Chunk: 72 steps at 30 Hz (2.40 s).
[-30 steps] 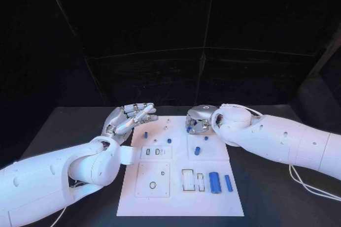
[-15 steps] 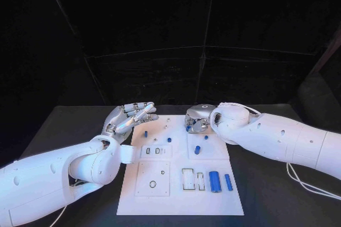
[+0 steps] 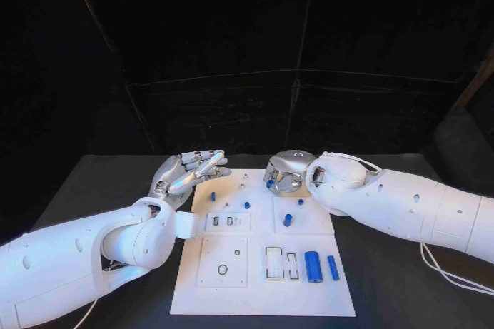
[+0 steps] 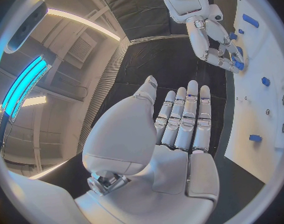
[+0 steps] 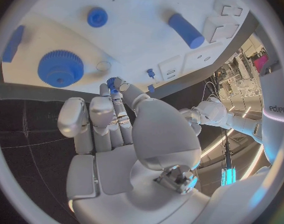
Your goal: Assemble the parts on the task board
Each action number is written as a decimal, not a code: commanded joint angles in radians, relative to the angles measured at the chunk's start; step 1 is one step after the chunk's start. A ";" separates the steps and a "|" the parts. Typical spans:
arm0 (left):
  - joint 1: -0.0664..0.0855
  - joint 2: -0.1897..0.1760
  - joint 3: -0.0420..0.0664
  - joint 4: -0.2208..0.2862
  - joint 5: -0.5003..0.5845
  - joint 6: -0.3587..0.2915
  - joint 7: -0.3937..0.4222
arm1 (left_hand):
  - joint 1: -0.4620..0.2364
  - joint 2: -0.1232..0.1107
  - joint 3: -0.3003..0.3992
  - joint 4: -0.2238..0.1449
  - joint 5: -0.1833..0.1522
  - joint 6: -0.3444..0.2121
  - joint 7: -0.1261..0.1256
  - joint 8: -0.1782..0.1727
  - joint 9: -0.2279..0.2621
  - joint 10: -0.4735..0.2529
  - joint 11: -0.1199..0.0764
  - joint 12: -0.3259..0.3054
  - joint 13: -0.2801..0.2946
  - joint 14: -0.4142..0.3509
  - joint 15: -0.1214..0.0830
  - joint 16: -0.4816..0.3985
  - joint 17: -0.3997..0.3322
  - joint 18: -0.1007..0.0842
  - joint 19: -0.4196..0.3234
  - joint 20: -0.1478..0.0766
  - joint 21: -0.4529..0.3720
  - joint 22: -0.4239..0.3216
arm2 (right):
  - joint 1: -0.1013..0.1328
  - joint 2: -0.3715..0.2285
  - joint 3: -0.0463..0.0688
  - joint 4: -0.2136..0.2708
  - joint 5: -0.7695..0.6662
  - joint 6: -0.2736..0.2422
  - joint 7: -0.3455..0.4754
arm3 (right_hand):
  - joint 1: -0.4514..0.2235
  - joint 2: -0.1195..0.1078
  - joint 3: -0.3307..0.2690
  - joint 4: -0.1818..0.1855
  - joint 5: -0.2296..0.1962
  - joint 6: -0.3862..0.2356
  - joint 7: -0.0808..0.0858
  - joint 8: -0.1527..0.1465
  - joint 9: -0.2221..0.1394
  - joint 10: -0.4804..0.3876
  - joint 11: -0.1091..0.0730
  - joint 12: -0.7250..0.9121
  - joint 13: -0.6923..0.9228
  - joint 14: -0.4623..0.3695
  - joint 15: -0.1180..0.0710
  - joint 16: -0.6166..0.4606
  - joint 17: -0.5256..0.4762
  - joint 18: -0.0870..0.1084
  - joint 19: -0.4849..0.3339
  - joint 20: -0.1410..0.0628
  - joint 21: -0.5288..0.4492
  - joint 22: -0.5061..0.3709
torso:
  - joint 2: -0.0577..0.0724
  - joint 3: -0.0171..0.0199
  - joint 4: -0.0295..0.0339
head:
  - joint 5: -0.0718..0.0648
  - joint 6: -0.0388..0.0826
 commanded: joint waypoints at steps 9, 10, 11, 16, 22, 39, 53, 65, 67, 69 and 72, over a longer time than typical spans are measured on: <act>0.002 0.005 0.001 -0.006 -0.009 0.017 0.006 | -0.001 0.006 -0.001 -0.006 -0.002 0.004 0.003 0.000 -0.002 0.003 0.002 -0.002 -0.001 0.006 0.001 0.000 -0.002 0.015 0.005 0.000 0.004 -0.002 | 0.004 0.066 0.001 -0.068 0.025 -0.137 0.004 | -0.019 -0.028 0.035 0.008 -0.018 0.006 0.002 -0.007 -0.002 0.006 0.001 -0.002 0.001 -0.004 0.003 0.015 0.002 -0.008 0.005 0.002 0.007 0.007 | 0.005 -0.0015 0.0039 | 0.004 0.002; 0.003 0.005 0.001 -0.006 -0.009 0.017 0.006 | -0.001 0.006 -0.001 -0.006 -0.002 0.004 0.003 0.000 -0.002 0.003 0.002 -0.002 -0.001 0.006 0.001 0.000 -0.002 0.015 0.005 0.000 0.004 -0.002 | 0.005 0.074 0.001 -0.077 0.026 -0.137 0.006 | -0.019 -0.028 0.035 0.008 -0.018 0.006 0.002 -0.007 -0.002 0.006 0.001 -0.002 0.001 -0.004 0.003 0.015 0.002 -0.008 0.005 0.002 0.007 0.007 | 0.005 -0.0015 0.0039 | 0.004 0.002; 0.005 0.003 0.001 -0.005 -0.009 0.017 0.006 | -0.001 0.006 -0.001 -0.006 -0.002 0.004 0.003 0.000 -0.002 0.003 0.002 -0.002 -0.001 0.006 0.001 0.000 -0.002 0.015 0.005 0.000 0.004 -0.002 | 0.007 0.082 0.001 -0.086 0.028 -0.138 0.006 | -0.020 -0.029 0.036 0.008 -0.019 0.005 0.002 -0.007 -0.002 0.005 0.001 -0.002 0.001 -0.004 0.003 0.015 0.002 -0.008 0.005 0.002 0.007 0.007 | 0.005 -0.0015 0.0040 | 0.005 0.001; 0.010 0.004 0.001 -0.002 -0.009 0.017 0.007 | -0.001 0.006 -0.001 -0.006 -0.002 0.004 0.003 0.000 -0.002 0.003 0.002 -0.002 -0.001 0.006 0.001 0.000 -0.002 0.015 0.005 0.000 0.004 -0.002 | 0.014 0.123 0.001 -0.126 0.033 -0.137 0.013 | -0.025 -0.034 0.041 0.010 -0.022 0.003 0.003 -0.007 -0.002 0.004 0.002 -0.002 0.000 -0.004 0.003 0.018 0.004 -0.008 0.004 0.003 0.008 0.007 | 0.011 -0.0009 0.0035 | 0.005 0.005; 0.016 0.004 0.001 -0.001 -0.009 0.017 0.006 | -0.001 0.006 -0.001 -0.006 -0.002 0.004 0.003 0.000 -0.002 0.003 0.002 -0.002 -0.001 0.006 0.001 0.000 -0.002 0.015 0.005 0.000 0.004 -0.002 | 0.017 0.163 0.001 -0.170 0.036 -0.128 0.020 | -0.027 -0.036 0.044 0.012 -0.023 0.002 0.003 -0.008 -0.002 0.002 0.002 -0.003 0.000 -0.004 0.004 0.020 0.006 -0.008 0.005 0.003 0.009 0.009 | 0.013 -0.0027 0.0049 | 0.005 0.005; 0.024 0.006 0.001 -0.001 -0.009 0.017 0.004 | -0.004 0.005 -0.003 -0.006 -0.002 0.004 0.004 0.000 -0.002 0.003 0.002 -0.003 -0.001 0.006 0.001 -0.001 -0.002 0.015 0.006 0.000 0.003 -0.003 | 0.017 0.230 0.001 -0.245 0.034 -0.077 0.025 | -0.032 -0.038 0.050 0.016 -0.027 0.002 0.003 -0.007 -0.002 0.001 0.002 -0.003 0.000 -0.004 0.004 0.024 0.009 -0.008 0.005 0.004 0.010 0.010 | 0.017 -0.0030 0.0044 | 0.012 0.002; 0.031 0.003 0.001 0.005 -0.009 0.018 0.003 | -0.004 0.005 -0.003 -0.006 -0.002 0.004 0.004 0.000 -0.002 0.003 0.002 -0.003 -0.001 0.006 0.001 -0.001 -0.002 0.015 0.006 0.000 0.003 -0.003 | 0.017 0.252 0.001 -0.276 0.016 -0.042 -0.005 | -0.037 -0.044 0.054 0.019 -0.032 0.000 0.003 -0.007 -0.002 -0.001 0.003 -0.003 0.000 -0.005 0.005 0.027 0.009 -0.008 0.004 0.004 0.010 0.010 | 0.023 -0.0041 0.0045 | 0.013 -0.004; 0.036 0.001 0.001 0.006 -0.009 0.019 0.002 | -0.003 0.005 -0.003 -0.007 -0.002 0.004 0.004 -0.001 -0.002 0.003 0.002 -0.004 -0.001 0.006 0.001 -0.001 -0.002 0.014 0.006 0.000 0.003 -0.003 | 0.017 0.251 0.001 -0.275 0.003 -0.060 -0.030 | -0.040 -0.047 0.058 0.022 -0.035 -0.002 0.003 -0.008 -0.002 -0.003 0.003 -0.003 0.000 -0.007 0.005 0.025 0.003 -0.008 0.002 0.005 0.009 0.009 | 0.025 -0.0050 0.0056 | 0.013 -0.005; 0.036 0.001 0.001 0.006 -0.009 0.019 0.002 | -0.003 0.005 -0.003 -0.007 -0.002 0.004 0.004 -0.001 -0.002 0.003 0.002 -0.004 -0.001 0.006 0.001 -0.001 -0.002 0.014 0.006 0.000 0.003 -0.003 | 0.017 0.251 0.001 -0.275 0.001 -0.058 -0.032 | -0.040 -0.047 0.058 0.022 -0.035 -0.002 0.003 -0.008 -0.002 -0.003 0.003 -0.003 0.000 -0.007 0.005 0.025 0.003 -0.008 0.002 0.005 0.009 0.009 | 0.026 -0.0050 0.0056 | 0.013 -0.005; 0.036 0.001 0.001 0.006 -0.009 0.019 0.002 | -0.003 0.005 -0.003 -0.007 -0.002 0.004 0.004 -0.001 -0.002 0.003 0.002 -0.004 -0.001 0.006 0.001 -0.001 -0.002 0.014 0.006 0.000 0.003 -0.003 | 0.017 0.251 0.001 -0.274 0.001 -0.058 -0.033 | -0.042 -0.049 0.059 0.023 -0.036 -0.003 0.003 -0.008 -0.002 -0.005 0.003 -0.003 0.000 -0.007 0.005 0.025 0.002 -0.008 0.002 0.005 0.009 0.009 | 0.026 -0.0051 0.0055 | 0.014 -0.006; 0.036 0.000 0.001 0.006 -0.009 0.019 0.002 | -0.003 0.005 -0.003 -0.007 -0.002 0.004 0.004 -0.001 -0.002 0.003 0.002 -0.004 -0.001 0.006 0.001 -0.001 -0.002 0.014 0.006 0.000 0.003 -0.003 | 0.017 0.251 0.001 -0.274 0.000 -0.058 -0.035 | -0.043 -0.051 0.060 0.024 -0.037 -0.004 0.003 -0.009 -0.002 -0.006 0.004 -0.004 0.000 -0.008 0.005 0.024 0.000 -0.008 0.001 0.005 0.009 0.009 | 0.026 -0.0054 0.0047 | 0.014 -0.006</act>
